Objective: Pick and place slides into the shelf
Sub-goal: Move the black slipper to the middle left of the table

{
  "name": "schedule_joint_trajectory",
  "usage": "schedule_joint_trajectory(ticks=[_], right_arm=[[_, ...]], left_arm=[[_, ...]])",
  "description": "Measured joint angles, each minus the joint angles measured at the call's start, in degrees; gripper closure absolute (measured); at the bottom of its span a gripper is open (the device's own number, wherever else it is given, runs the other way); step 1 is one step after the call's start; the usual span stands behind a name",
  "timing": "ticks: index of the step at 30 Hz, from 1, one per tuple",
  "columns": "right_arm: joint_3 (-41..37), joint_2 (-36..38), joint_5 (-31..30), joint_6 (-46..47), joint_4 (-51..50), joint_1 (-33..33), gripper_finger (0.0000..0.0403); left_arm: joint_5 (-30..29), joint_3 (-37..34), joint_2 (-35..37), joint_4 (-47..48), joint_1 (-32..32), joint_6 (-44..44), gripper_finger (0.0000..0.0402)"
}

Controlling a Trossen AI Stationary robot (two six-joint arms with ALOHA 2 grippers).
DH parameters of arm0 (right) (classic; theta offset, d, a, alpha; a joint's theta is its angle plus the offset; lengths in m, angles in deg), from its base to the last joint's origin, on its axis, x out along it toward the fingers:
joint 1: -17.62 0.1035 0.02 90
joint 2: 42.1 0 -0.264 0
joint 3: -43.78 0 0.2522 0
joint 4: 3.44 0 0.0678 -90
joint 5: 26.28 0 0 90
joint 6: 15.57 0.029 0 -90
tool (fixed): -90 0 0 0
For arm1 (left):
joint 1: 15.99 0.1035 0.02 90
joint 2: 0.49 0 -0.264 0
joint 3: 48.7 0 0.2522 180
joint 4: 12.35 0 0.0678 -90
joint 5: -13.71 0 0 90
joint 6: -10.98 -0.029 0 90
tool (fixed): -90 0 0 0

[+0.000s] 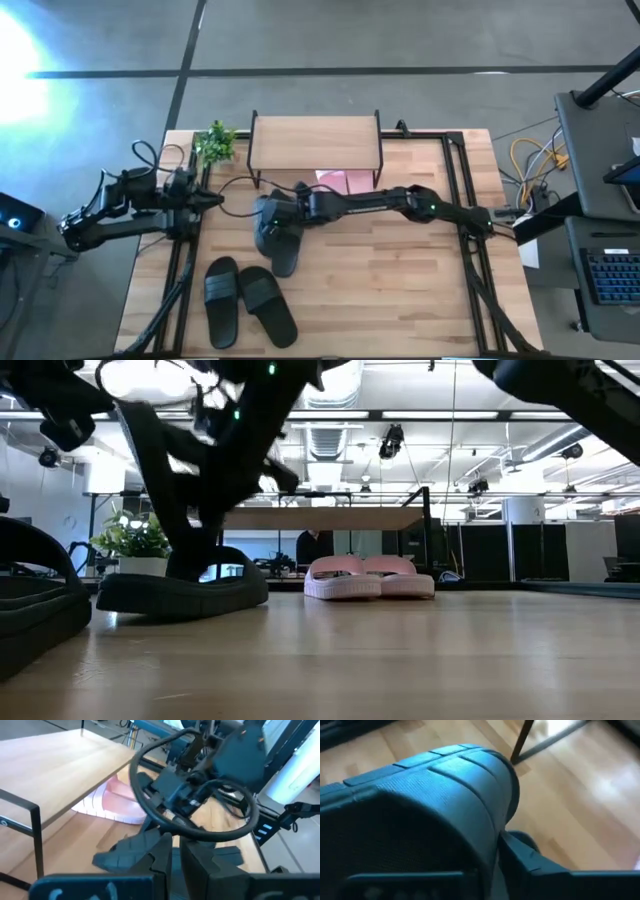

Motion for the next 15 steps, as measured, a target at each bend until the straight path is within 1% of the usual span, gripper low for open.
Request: schedule_joint_trajectory(ticks=[6, 9, 12, 15], right_arm=[[-0.04, -1.47, 1.04, 1.36, 2.33, -0.21, 0.0268], [-0.08, -1.51, 1.69, 1.24, 3.57, -0.05, 0.0233], [0.57, -1.36, 2.32, 1.1, 3.54, -0.03, 0.0207], [1.7, -1.36, 2.39, 0.81, 2.68, -0.05, 0.0195]], left_arm=[[0.05, 0.04, -0.16, 0.0, 0.01, -0.02, 0.038], [0.07, 0.34, 0.33, 0.0, 0.01, -0.04, 0.038], [0.25, 0.26, 0.41, -0.12, 0.01, 0.0, 0.038], [1.13, 0.17, 0.37, 1.73, 0.01, 0.02, 0.038]])
